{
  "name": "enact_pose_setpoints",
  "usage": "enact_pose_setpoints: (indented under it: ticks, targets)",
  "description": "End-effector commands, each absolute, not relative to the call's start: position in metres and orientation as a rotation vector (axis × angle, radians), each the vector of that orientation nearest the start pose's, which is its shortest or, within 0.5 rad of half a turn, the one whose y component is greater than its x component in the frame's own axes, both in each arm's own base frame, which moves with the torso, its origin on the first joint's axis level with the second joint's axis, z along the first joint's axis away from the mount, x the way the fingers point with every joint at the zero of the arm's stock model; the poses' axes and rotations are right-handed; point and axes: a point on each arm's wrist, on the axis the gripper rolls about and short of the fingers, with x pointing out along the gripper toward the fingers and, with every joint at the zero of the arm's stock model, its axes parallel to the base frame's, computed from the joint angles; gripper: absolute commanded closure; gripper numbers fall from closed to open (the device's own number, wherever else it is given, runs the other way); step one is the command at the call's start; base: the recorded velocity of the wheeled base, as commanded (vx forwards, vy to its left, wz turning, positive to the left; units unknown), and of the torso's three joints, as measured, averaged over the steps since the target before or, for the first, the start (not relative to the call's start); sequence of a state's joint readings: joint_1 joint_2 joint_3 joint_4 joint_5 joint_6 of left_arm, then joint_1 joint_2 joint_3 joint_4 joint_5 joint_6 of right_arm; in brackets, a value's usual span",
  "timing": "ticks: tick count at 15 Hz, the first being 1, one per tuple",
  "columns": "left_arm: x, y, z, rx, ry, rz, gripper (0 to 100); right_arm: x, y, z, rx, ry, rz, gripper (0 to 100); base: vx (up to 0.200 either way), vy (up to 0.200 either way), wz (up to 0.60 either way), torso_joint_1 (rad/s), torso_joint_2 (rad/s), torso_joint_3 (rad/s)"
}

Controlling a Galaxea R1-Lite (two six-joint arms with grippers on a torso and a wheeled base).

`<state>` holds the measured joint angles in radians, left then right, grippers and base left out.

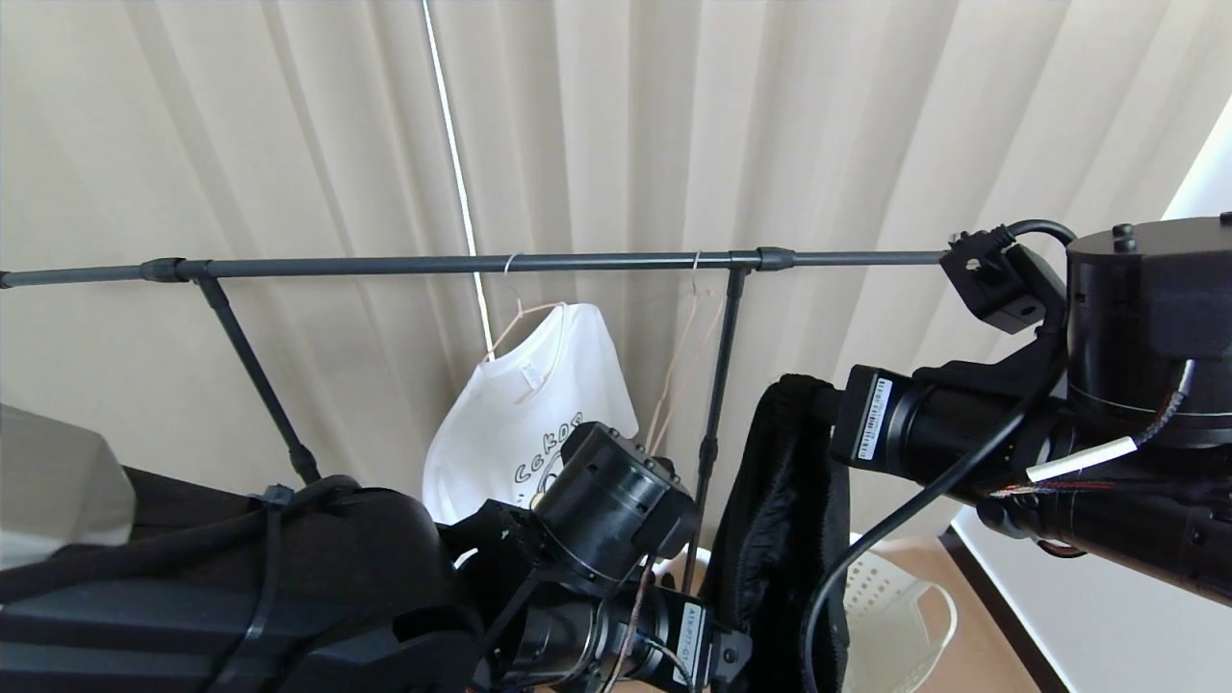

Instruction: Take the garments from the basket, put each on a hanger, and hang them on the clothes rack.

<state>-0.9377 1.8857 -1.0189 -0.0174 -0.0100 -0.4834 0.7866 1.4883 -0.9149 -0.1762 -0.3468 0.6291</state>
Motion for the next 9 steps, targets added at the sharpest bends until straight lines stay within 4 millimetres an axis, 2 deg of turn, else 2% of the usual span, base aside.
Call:
enact_pose_setpoints:
  ticks: [1,6,7,9]
  targets:
    - [0.196,-0.271,0.117,-0.020,0.987,-0.665,0,0.187,0.176,0.228,0.397,0.459,0.310,100,0.000,0.000,0.00,0.000,0.00,0.000]
    - [0.215,-0.268,0.092,0.007,0.998,-0.495,0,0.185,0.175,0.230,0.401,0.450,0.306,100,0.000,0.000,0.00,0.000,0.00,0.000]
    - [0.219,-0.263,0.089,0.009,0.996,-0.459,100,0.185,0.174,0.229,0.400,0.451,0.304,100,0.000,0.000,0.00,0.000,0.00,0.000]
    - [0.223,-0.257,0.093,-0.019,0.989,-0.432,100,0.185,0.174,0.228,0.396,0.453,0.301,100,0.000,0.000,0.00,0.000,0.00,0.000]
